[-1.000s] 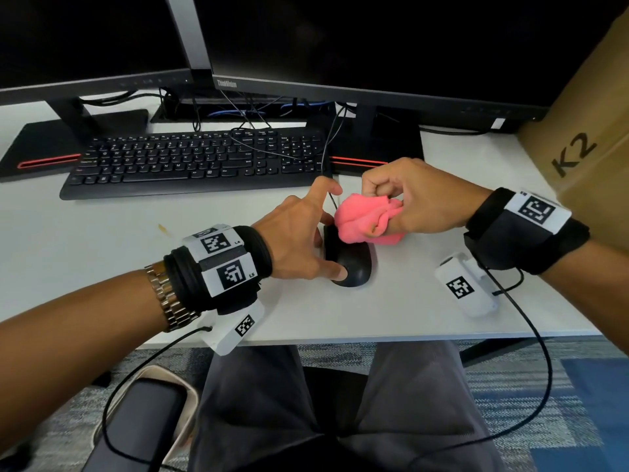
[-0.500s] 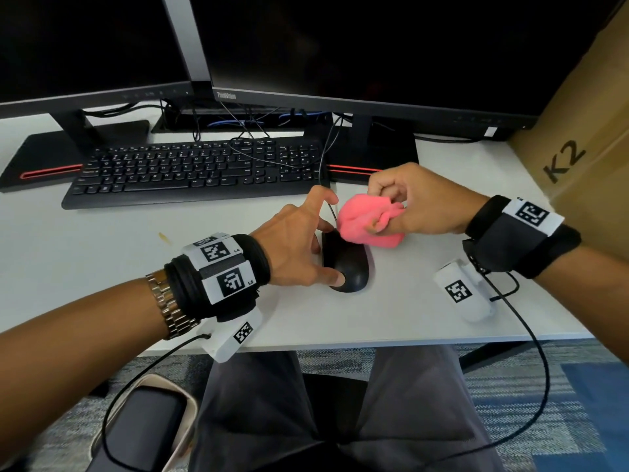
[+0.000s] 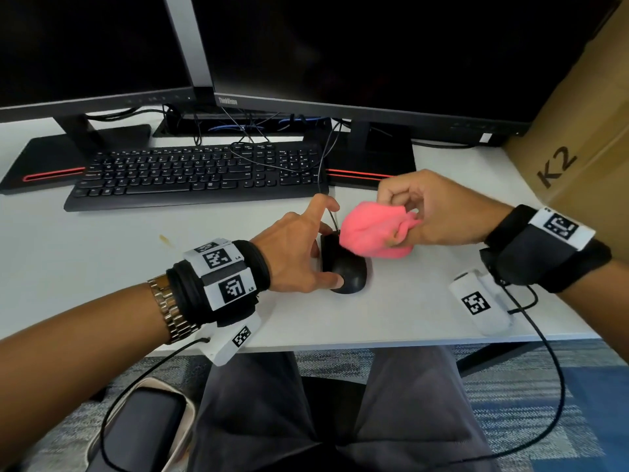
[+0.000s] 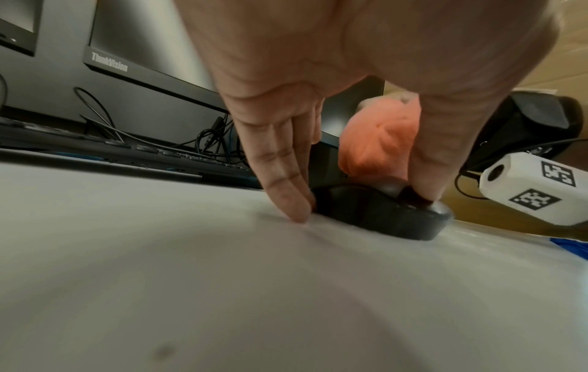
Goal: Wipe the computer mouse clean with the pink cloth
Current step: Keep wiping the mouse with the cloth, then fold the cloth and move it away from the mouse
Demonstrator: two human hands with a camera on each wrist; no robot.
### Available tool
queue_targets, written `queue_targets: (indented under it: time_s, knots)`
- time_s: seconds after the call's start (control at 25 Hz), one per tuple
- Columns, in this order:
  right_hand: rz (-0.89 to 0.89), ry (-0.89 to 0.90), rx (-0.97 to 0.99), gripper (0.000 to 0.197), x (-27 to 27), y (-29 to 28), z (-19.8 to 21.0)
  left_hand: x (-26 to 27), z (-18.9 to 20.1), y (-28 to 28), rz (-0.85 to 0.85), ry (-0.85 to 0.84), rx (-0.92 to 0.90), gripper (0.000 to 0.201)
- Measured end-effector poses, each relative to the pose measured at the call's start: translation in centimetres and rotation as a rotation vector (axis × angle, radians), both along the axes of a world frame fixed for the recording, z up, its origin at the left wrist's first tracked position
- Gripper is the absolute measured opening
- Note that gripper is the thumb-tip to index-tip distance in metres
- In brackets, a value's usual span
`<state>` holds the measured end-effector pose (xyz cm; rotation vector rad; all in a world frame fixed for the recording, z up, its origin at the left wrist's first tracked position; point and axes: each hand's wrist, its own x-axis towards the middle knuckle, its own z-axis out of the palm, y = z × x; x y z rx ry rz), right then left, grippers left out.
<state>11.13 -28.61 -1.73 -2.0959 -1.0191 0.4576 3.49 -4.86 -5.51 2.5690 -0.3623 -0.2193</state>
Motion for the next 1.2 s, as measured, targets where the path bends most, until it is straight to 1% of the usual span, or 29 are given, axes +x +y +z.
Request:
queue_targets:
  time_s: [0.08, 0.2, 0.32, 0.44, 0.52, 0.6, 0.76, 0.84, 0.96, 1.04, 1.2]
  knots:
    - [0.051, -0.029, -0.042, 0.024, -0.7, 0.0, -0.8, 0.0, 0.0, 0.0, -0.002, -0.001, 0.003, 0.094]
    - [0.104, -0.006, -0.093, 0.022, -2.0, -0.5, -1.5, 0.0, 0.0, 0.1, -0.003, 0.002, -0.009, 0.095]
    - [0.138, -0.024, -0.207, 0.022, -2.9, -1.0, -1.9, 0.0, 0.0, 0.1, -0.012, -0.004, -0.008, 0.095]
    - [0.163, -0.068, -0.278, 0.022, -2.8, -1.2, -1.4, 0.0, -0.1, 0.0, -0.01, -0.002, -0.009, 0.095]
    - [0.138, -0.066, -0.28, 0.023, -2.2, -1.7, -0.9, -0.1, -0.1, 0.0, -0.014, -0.003, -0.006, 0.096]
    - [0.079, -0.06, -0.225, 0.024, -1.6, -2.2, -0.3, 0.0, -0.2, 0.0, -0.022, -0.003, -0.006, 0.097]
    - [-0.046, -0.033, -0.04, 0.028, -0.1, -2.5, 0.9, 0.2, -0.1, 0.4, -0.033, -0.024, -0.032, 0.097]
    - [-0.096, 0.039, 0.042, 0.027, 0.2, -2.0, 1.0, 0.3, 0.3, 0.8, -0.028, -0.063, -0.082, 0.095]
    - [-0.146, 0.114, 0.125, 0.03, 0.4, -0.6, 0.8, 0.5, 1.2, 1.9, 0.009, -0.172, -0.125, 0.088]
    - [-0.147, 0.141, 0.149, 0.03, 0.6, 0.8, 0.9, 0.6, 1.6, 3.1, 0.042, -0.223, -0.16, 0.082]
    - [-0.052, 0.178, 0.16, 0.03, 0.1, 4.2, 1.2, -0.2, 2.6, 4.9, 0.077, -0.176, -0.29, 0.07]
